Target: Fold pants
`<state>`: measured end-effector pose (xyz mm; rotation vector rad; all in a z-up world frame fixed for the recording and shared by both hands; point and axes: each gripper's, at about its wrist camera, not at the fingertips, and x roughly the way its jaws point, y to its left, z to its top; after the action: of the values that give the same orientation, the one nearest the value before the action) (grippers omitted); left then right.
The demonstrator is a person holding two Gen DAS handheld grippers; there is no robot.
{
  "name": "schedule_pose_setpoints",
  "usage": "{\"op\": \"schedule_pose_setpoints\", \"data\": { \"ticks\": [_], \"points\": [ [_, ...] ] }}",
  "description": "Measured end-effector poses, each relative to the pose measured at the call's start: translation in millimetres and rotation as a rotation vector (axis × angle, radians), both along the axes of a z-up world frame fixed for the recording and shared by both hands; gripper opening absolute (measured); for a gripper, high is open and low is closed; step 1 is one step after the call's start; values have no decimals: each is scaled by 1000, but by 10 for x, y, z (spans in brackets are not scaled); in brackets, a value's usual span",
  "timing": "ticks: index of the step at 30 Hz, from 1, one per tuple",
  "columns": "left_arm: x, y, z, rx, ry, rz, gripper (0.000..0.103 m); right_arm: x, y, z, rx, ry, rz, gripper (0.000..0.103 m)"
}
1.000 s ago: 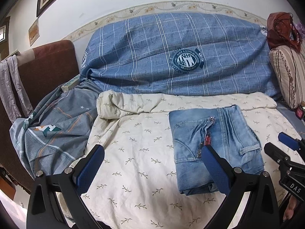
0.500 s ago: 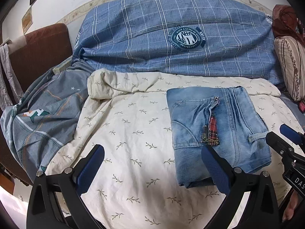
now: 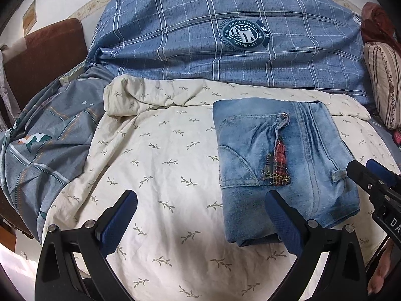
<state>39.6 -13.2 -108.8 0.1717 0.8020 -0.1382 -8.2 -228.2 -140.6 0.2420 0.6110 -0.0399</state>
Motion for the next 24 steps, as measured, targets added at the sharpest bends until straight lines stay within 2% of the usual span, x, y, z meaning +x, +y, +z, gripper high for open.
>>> {"op": "schedule_pose_setpoints", "data": {
  "ticks": [14, 24],
  "points": [
    [220, -71, -52, -4, 25, 13, 101, 177, -49, -79, 60, 36, -25, 69],
    [646, -226, 108, -23, 21, -15, 101, 376, -203, 8, 121, 66, -23, 69]
  ]
}}
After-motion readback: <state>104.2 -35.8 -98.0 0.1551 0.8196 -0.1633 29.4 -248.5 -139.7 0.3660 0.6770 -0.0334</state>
